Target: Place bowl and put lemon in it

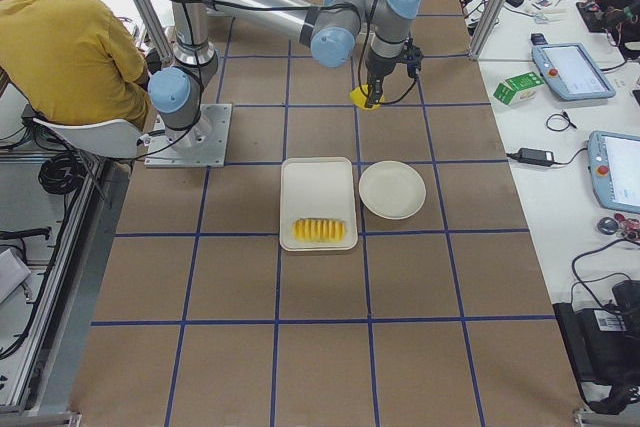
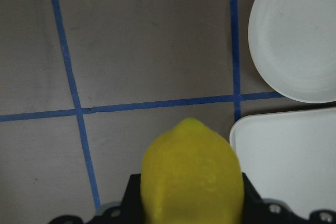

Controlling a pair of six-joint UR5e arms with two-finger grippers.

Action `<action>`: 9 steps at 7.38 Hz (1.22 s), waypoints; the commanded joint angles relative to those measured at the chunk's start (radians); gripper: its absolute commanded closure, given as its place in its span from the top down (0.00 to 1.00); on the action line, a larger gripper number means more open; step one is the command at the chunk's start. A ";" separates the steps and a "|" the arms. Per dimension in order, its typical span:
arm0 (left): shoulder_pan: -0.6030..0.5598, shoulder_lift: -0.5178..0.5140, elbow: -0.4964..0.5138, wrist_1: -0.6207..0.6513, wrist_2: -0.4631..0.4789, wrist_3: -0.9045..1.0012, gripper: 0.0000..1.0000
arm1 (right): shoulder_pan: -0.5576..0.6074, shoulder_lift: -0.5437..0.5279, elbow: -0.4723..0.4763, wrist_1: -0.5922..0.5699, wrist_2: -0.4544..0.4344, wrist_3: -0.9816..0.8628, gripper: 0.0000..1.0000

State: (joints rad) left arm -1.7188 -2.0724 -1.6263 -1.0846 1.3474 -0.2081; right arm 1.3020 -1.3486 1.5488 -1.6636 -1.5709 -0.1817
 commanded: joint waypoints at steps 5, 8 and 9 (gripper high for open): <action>0.042 0.099 0.102 -0.092 0.091 0.075 1.00 | 0.270 0.006 -0.010 -0.030 0.050 0.215 0.00; 0.131 0.266 0.186 -0.411 0.174 0.253 1.00 | 0.435 0.081 -0.009 -0.225 0.091 0.382 0.00; 0.134 0.316 0.187 -0.440 0.196 0.265 1.00 | 0.482 0.118 -0.010 -0.279 0.083 0.456 0.00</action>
State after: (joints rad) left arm -1.5981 -1.8257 -1.4516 -1.4468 1.5015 0.0123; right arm 1.7168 -1.2730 1.5393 -1.8695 -1.4826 0.1889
